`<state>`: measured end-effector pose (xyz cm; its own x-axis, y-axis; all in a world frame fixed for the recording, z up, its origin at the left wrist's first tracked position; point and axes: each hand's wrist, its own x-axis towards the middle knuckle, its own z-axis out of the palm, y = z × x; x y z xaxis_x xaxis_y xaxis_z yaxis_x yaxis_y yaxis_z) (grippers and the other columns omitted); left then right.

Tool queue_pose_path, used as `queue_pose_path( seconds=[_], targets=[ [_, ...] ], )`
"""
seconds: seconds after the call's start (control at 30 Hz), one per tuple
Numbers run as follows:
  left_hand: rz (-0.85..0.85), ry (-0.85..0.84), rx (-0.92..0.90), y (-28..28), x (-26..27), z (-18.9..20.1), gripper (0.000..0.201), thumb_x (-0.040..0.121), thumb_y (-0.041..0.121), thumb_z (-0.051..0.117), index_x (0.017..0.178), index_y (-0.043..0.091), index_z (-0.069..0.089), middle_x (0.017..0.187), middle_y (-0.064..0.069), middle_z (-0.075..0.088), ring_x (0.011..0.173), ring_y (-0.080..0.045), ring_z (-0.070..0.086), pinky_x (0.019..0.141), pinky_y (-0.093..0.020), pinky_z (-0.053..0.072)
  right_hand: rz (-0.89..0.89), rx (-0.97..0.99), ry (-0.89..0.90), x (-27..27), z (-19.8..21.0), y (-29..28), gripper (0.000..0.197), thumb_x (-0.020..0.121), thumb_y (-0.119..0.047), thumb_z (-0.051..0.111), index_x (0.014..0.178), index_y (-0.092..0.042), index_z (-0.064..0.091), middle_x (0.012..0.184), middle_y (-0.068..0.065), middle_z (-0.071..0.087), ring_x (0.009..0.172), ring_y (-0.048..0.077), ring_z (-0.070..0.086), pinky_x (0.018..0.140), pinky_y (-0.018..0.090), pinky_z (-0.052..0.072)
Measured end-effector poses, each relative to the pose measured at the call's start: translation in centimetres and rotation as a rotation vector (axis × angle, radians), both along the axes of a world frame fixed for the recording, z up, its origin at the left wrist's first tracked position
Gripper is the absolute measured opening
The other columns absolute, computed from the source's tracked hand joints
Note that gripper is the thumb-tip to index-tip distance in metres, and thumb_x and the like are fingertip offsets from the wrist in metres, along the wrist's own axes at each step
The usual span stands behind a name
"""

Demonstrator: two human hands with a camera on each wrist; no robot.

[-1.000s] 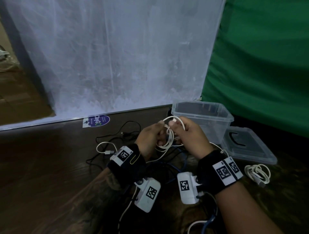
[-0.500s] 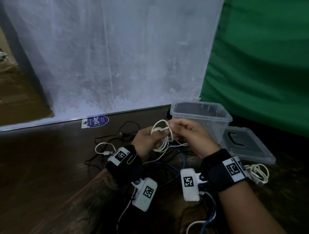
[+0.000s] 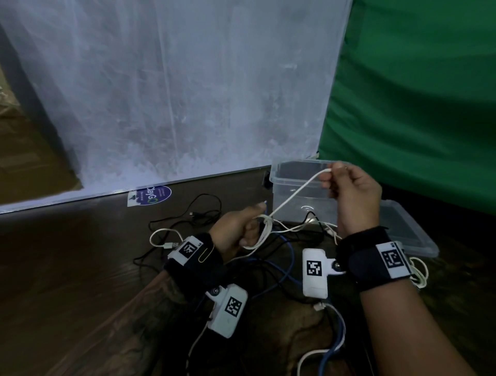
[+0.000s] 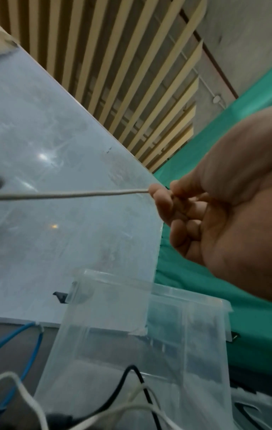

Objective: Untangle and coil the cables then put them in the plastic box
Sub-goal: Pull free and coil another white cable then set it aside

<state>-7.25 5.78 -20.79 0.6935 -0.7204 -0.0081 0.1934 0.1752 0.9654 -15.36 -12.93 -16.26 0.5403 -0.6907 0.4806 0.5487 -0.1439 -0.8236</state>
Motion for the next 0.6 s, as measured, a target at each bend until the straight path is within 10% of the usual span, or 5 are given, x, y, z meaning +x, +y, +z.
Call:
queue_pose_path(
  seconds=[0.4, 0.6],
  targets=[
    [-0.079, -0.286, 0.113, 0.1, -1.1, -0.4, 0.020, 0.092, 0.016, 0.056, 0.077, 0.002, 0.058, 0.045, 0.002, 0.033, 0.039, -0.007, 0.026, 0.041, -0.017, 0.024, -0.024, 0.202, -0.145, 0.3, -0.5, -1.2, 0.015, 0.099, -0.015, 0.057, 0.087, -0.014, 0.067, 0.072, 0.001, 0.070, 0.062, 0.010, 0.059, 0.057, 0.021, 0.046],
    [0.071, -0.163, -0.132, 0.3, 1.0, -0.4, 0.034, 0.088, 0.027, 0.053, 0.105, -0.002, 0.049, 0.049, 0.004, 0.030, 0.041, -0.006, 0.026, 0.041, -0.017, 0.024, 0.173, -0.014, 0.283, 0.4, -1.4, 0.4, 0.018, 0.094, -0.005, 0.051, 0.099, -0.018, 0.063, 0.074, 0.000, 0.075, 0.062, 0.008, 0.065, 0.057, 0.022, 0.046]
  ],
)
